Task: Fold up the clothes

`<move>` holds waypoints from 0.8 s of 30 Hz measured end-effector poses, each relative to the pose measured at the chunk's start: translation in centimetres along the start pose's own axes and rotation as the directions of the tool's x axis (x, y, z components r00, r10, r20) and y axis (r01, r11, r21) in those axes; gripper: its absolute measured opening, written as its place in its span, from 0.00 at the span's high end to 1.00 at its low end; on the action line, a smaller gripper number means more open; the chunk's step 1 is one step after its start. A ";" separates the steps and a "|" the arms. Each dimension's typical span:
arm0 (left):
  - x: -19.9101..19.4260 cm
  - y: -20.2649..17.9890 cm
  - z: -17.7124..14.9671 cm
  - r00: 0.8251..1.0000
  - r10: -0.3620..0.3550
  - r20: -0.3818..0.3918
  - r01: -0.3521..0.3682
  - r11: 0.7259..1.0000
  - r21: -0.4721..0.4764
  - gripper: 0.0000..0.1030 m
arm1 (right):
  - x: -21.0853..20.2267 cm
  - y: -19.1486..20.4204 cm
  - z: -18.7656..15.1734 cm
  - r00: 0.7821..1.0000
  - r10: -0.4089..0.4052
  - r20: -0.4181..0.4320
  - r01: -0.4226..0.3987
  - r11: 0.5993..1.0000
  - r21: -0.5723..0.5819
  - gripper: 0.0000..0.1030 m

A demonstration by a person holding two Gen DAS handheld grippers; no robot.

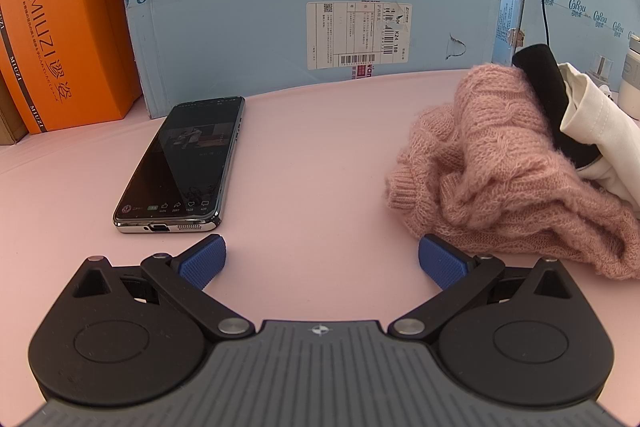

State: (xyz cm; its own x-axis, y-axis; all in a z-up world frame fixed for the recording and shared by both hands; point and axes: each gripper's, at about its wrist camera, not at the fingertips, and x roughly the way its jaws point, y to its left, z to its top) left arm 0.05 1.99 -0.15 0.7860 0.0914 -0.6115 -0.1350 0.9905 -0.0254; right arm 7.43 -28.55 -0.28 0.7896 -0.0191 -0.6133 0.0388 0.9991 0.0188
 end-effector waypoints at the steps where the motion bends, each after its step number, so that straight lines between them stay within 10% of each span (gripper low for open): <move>1: 0.0 0.0 0.0 1.000 0.000 0.000 0.000 1.000 0.000 0.00 | 0.0 0.0 0.0 1.000 0.000 0.000 0.000 1.000 0.000 0.00; 24: 0.0 0.1 0.1 1.000 0.000 0.000 0.000 1.000 0.002 0.00 | 0.0 -0.2 0.0 1.000 0.001 0.000 -0.001 1.000 0.000 0.00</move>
State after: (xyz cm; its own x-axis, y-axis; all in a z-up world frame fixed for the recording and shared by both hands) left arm 0.06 2.08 -0.09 0.7858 0.0916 -0.6117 -0.1341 0.9907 -0.0238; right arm 7.43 -28.80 -0.31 0.7898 -0.0179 -0.6131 0.0376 0.9991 0.0193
